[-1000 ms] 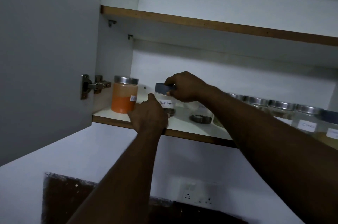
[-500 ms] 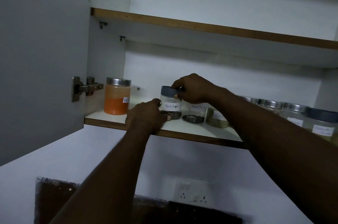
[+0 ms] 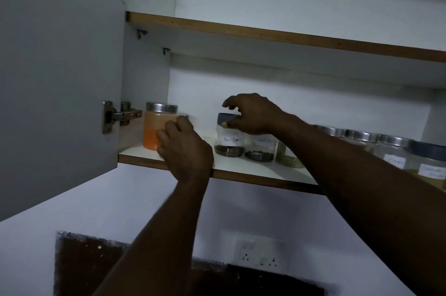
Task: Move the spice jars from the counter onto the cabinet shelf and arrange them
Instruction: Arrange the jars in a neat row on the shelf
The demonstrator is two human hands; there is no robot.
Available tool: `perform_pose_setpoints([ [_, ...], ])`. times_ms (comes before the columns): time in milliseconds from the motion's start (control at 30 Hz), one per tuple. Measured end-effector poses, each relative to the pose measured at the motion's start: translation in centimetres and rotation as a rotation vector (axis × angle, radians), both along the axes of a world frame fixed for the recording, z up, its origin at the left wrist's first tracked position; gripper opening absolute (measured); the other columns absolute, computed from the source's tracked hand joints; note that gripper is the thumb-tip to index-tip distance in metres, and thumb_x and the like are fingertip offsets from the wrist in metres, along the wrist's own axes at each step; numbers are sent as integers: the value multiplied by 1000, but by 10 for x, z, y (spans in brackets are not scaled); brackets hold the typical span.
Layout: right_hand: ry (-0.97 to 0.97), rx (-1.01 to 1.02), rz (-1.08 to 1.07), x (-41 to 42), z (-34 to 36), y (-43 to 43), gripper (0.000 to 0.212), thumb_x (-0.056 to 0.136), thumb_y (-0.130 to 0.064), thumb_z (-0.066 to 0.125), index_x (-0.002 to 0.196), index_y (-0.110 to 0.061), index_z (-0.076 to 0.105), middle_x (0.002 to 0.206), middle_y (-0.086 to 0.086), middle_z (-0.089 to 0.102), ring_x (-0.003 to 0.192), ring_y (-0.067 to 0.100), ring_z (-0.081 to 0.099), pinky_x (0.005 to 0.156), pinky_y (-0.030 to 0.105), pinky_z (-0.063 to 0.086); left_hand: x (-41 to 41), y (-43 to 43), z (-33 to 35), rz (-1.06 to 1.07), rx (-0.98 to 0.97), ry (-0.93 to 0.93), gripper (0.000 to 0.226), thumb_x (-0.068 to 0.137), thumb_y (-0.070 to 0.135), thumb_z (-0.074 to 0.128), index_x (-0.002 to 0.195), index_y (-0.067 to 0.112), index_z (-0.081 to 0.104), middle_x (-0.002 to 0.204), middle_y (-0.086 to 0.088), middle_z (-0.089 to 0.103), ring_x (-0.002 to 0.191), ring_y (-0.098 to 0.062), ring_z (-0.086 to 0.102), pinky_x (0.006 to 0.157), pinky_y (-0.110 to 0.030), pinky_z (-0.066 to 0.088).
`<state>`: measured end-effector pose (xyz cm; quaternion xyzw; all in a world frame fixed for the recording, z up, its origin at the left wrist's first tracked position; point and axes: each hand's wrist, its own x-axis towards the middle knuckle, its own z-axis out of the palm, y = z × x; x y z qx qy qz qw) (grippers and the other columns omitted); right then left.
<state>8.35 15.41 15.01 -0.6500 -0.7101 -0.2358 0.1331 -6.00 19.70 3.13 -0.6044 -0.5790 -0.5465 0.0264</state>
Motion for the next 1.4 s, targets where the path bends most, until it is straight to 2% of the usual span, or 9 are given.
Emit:
perform_pose_setpoints([
  [167,32,41,103,-40,13,16,64,90,-52,69,145,-28,49,140,-4,61,123,19,58,101,44,50,-28,9,0,82,-36,-122,79,72,26,91,132,9,42,134,-20,48,120,-37,47,97,-46,46],
  [367,31,-19,220,-98,13,51,66,95,-27,66,155,-24,39,156,2,48,141,23,46,113,42,42,-60,26,-1,32,-112,-79,102,73,38,92,147,5,30,147,-24,42,132,-39,46,108,-46,42],
  [433,3,-90,224,-111,8,64,67,95,-16,61,157,-24,37,159,3,44,143,23,44,115,42,40,-60,29,0,-23,-142,-45,105,73,36,91,150,5,27,147,-22,44,131,-38,50,107,-45,44],
  [500,-22,-141,201,-116,4,75,62,95,-11,58,155,-22,42,153,6,51,136,26,50,110,41,44,-63,33,1,-38,-167,31,97,75,38,89,146,6,32,140,-19,52,121,-36,58,100,-45,49],
  [567,-13,-124,184,-113,0,79,53,97,-15,57,150,-20,50,144,7,60,127,26,56,104,38,47,-67,38,3,-71,-198,106,87,76,39,88,139,8,37,133,-14,58,114,-34,63,95,-44,50],
  [700,27,-63,135,-90,-1,74,49,98,-33,64,145,-26,57,135,5,64,122,23,58,100,36,48,-73,50,7,-215,-323,237,74,81,44,83,135,17,41,125,-9,66,112,-31,64,102,-50,48],
  [867,5,-9,49,-71,2,67,50,93,-53,67,137,-30,64,128,1,63,118,22,58,98,43,51,-71,62,14,-362,-395,417,89,76,76,71,143,25,44,133,-4,64,121,-29,61,109,-54,42],
  [1200,6,55,19,-59,-4,66,50,91,-59,65,133,-32,67,121,1,61,112,22,59,92,40,51,-57,81,23,-537,-503,309,82,74,75,74,137,23,58,131,-4,67,121,-28,61,110,-54,44],
  [1400,11,87,22,-50,-9,62,54,92,-60,64,136,-30,66,123,4,62,114,23,59,93,40,51,-51,80,15,-486,-455,381,87,76,78,70,144,28,50,138,-2,63,129,-29,56,116,-62,32],
])
